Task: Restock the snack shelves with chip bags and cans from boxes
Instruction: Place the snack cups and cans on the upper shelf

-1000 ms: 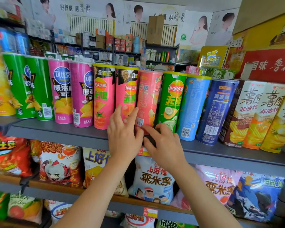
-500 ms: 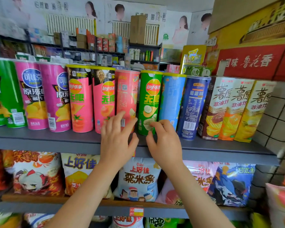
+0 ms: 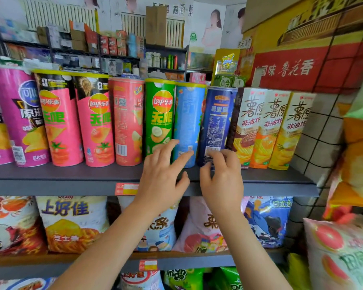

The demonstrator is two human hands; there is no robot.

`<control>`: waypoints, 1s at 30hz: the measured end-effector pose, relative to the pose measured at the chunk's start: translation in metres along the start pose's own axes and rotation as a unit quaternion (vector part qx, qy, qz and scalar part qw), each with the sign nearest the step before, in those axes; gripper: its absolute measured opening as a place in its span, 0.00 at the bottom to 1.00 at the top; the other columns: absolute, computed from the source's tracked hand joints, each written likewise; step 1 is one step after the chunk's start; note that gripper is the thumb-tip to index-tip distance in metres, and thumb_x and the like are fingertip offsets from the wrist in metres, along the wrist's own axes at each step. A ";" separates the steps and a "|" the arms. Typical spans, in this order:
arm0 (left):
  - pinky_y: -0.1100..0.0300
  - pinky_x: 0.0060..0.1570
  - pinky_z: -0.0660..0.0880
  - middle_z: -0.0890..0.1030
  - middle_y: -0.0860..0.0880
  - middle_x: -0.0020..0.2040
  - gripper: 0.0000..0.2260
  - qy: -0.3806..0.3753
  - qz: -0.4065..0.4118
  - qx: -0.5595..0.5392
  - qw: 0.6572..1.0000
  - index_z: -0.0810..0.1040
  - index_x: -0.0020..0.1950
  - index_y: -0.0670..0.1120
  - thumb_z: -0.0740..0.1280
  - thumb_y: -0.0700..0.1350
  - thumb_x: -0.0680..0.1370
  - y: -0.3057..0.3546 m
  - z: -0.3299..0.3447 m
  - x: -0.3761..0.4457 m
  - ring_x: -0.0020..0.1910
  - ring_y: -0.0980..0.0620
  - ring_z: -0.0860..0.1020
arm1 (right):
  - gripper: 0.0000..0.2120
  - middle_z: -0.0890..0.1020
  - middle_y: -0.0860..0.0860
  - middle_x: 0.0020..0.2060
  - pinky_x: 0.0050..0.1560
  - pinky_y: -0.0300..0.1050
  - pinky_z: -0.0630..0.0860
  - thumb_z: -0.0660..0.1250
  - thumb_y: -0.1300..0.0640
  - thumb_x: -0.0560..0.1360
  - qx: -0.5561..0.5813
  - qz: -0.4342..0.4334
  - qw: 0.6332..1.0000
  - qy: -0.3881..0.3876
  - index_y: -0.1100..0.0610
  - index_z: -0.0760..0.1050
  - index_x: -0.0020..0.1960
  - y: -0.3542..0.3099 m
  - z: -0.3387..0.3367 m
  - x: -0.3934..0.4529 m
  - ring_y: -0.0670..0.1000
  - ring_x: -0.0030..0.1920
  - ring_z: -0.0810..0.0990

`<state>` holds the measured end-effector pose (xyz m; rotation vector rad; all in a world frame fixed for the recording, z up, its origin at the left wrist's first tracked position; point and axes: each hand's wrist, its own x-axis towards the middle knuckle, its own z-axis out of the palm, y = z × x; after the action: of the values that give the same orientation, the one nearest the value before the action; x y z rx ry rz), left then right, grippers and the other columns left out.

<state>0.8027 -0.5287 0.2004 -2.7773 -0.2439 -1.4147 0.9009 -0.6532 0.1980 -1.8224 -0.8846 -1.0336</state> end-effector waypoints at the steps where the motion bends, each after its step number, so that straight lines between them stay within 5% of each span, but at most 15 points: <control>1: 0.44 0.58 0.72 0.70 0.40 0.71 0.23 -0.010 0.000 0.016 1.000 0.77 0.69 0.50 0.61 0.51 0.74 0.004 0.003 0.001 0.67 0.38 0.69 | 0.16 0.76 0.60 0.55 0.45 0.56 0.78 0.61 0.58 0.75 -0.012 0.000 1.000 -0.013 0.61 0.78 0.60 0.006 -0.001 0.000 0.63 0.53 0.77; 5: 0.44 0.57 0.73 0.68 0.41 0.73 0.24 -0.036 -0.027 0.073 0.996 0.75 0.71 0.50 0.58 0.55 0.77 0.012 0.012 0.005 0.67 0.39 0.68 | 0.21 0.71 0.60 0.65 0.44 0.56 0.80 0.62 0.57 0.75 -0.014 -0.010 0.996 -0.091 0.58 0.73 0.67 0.017 0.000 -0.002 0.63 0.57 0.77; 12: 0.44 0.57 0.74 0.67 0.42 0.75 0.24 -0.054 -0.049 0.079 0.994 0.75 0.70 0.49 0.56 0.56 0.77 0.016 0.012 0.006 0.69 0.38 0.70 | 0.22 0.70 0.60 0.67 0.43 0.54 0.82 0.65 0.57 0.75 0.005 -0.015 0.994 -0.108 0.57 0.73 0.69 0.025 0.000 0.002 0.62 0.58 0.78; 18: 0.44 0.61 0.73 0.71 0.39 0.71 0.20 0.028 -0.025 -0.013 0.999 0.79 0.65 0.45 0.61 0.51 0.76 0.049 0.020 0.018 0.66 0.38 0.72 | 0.15 0.75 0.59 0.58 0.47 0.53 0.77 0.66 0.63 0.74 0.044 -0.017 0.999 0.008 0.61 0.77 0.61 0.048 -0.039 0.014 0.58 0.53 0.77; 22: 0.42 0.62 0.72 0.71 0.40 0.70 0.20 0.073 0.028 -0.018 0.997 0.77 0.67 0.46 0.65 0.47 0.75 0.087 0.023 0.055 0.67 0.39 0.70 | 0.23 0.73 0.64 0.59 0.55 0.57 0.74 0.65 0.61 0.72 -0.015 0.055 0.997 0.059 0.65 0.73 0.66 0.090 -0.062 0.027 0.65 0.57 0.73; 25: 0.39 0.71 0.62 0.67 0.39 0.74 0.30 0.095 0.070 0.059 0.991 0.71 0.74 0.47 0.72 0.48 0.72 0.109 0.020 0.096 0.74 0.38 0.63 | 0.32 0.68 0.70 0.65 0.62 0.62 0.72 0.67 0.59 0.71 -0.021 0.136 0.989 0.052 0.69 0.64 0.72 0.118 -0.067 0.036 0.71 0.62 0.70; 30: 0.36 0.76 0.42 0.41 0.39 0.81 0.59 -0.038 0.087 0.204 0.974 0.40 0.82 0.54 0.77 0.64 0.65 0.133 0.014 0.149 0.80 0.35 0.41 | 0.42 0.61 0.66 0.74 0.70 0.61 0.66 0.70 0.55 0.74 0.048 0.280 0.959 -0.010 0.62 0.49 0.79 0.140 -0.070 0.055 0.68 0.72 0.64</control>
<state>0.9192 -0.6396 0.3194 -2.4483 -0.2518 -1.0769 1.0227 -0.7626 0.2241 -1.8472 -0.3758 -0.6001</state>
